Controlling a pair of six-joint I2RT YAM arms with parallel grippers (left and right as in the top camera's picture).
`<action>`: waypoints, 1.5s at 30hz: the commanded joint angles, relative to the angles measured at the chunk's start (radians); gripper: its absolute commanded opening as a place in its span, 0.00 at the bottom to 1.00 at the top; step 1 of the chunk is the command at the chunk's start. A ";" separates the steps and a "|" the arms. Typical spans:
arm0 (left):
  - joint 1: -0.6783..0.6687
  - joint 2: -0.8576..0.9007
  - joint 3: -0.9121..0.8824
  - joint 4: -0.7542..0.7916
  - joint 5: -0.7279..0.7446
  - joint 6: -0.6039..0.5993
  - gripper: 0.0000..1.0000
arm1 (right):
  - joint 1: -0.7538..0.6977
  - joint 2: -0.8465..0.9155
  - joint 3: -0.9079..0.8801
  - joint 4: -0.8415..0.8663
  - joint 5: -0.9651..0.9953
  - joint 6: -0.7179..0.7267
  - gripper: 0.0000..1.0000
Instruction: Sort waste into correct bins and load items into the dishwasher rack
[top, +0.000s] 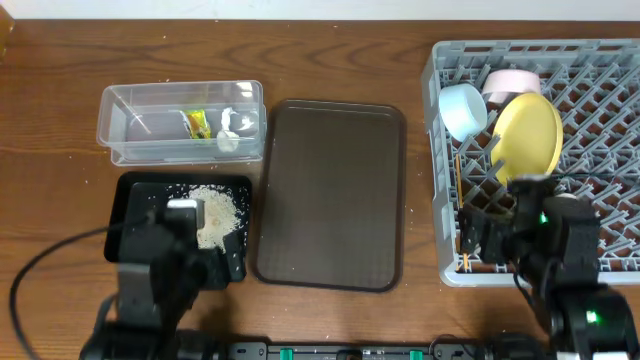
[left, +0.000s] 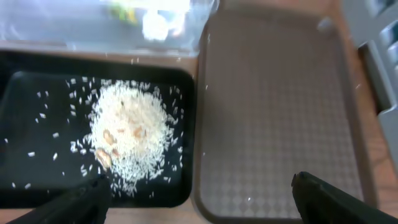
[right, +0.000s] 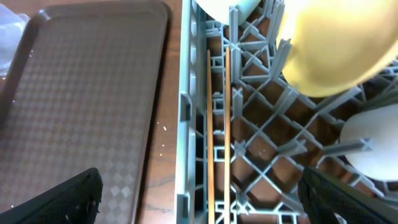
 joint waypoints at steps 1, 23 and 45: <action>0.002 -0.059 -0.007 0.000 -0.005 0.006 0.96 | -0.008 -0.029 -0.015 -0.031 0.010 0.010 0.99; 0.002 -0.072 -0.007 -0.003 -0.005 0.006 0.97 | -0.008 -0.031 -0.015 -0.096 0.045 -0.006 0.99; 0.002 -0.072 -0.007 -0.003 -0.005 0.006 0.97 | -0.006 -0.620 -0.671 0.936 0.051 -0.054 0.99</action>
